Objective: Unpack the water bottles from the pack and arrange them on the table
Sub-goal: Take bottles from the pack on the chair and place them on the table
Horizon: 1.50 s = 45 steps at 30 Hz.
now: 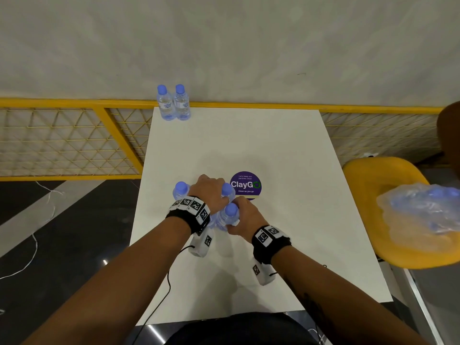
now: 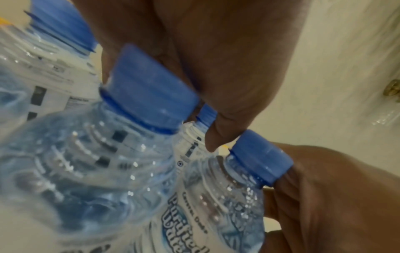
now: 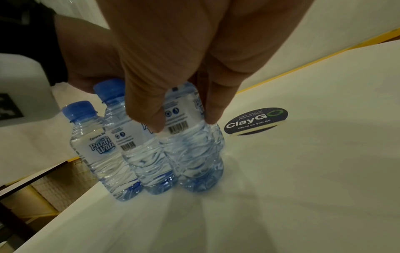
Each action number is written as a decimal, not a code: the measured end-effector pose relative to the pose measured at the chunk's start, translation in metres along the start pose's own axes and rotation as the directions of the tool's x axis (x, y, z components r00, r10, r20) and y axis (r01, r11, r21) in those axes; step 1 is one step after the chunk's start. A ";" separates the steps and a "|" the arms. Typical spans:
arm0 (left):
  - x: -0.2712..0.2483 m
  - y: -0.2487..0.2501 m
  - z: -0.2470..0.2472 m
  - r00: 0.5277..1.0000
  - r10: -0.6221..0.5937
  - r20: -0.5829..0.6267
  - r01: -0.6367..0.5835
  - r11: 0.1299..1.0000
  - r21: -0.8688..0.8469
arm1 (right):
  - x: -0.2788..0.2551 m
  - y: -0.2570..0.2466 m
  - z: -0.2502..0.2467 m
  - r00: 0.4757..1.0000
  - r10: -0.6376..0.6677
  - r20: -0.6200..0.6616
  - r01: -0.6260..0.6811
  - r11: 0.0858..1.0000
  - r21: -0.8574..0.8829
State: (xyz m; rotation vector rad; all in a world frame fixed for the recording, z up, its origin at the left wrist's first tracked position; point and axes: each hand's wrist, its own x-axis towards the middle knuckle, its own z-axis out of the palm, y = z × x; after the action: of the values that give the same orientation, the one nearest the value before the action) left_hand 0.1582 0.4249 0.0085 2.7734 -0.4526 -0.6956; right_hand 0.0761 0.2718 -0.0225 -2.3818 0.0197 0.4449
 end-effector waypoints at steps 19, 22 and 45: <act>-0.025 0.004 -0.020 0.987 0.049 -0.151 -0.070 0.989 -0.134 | -0.022 0.041 -0.018 0.999 0.009 -0.046 -0.004 0.992 0.123; -0.031 0.033 -0.026 0.944 0.135 -0.301 -0.189 0.969 -0.157 | -0.044 0.077 -0.043 0.992 0.074 -0.104 -0.053 0.981 0.187; 0.039 0.554 0.139 0.719 0.550 0.426 -0.502 0.834 -0.230 | -0.238 0.447 -0.308 0.460 0.760 -0.458 -0.432 0.643 0.632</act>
State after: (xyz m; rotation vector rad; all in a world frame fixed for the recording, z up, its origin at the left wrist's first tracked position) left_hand -0.0081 -0.1217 0.0440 2.1684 -1.2140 -1.1979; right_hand -0.1118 -0.2902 -0.0200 -1.8588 1.2681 -0.1913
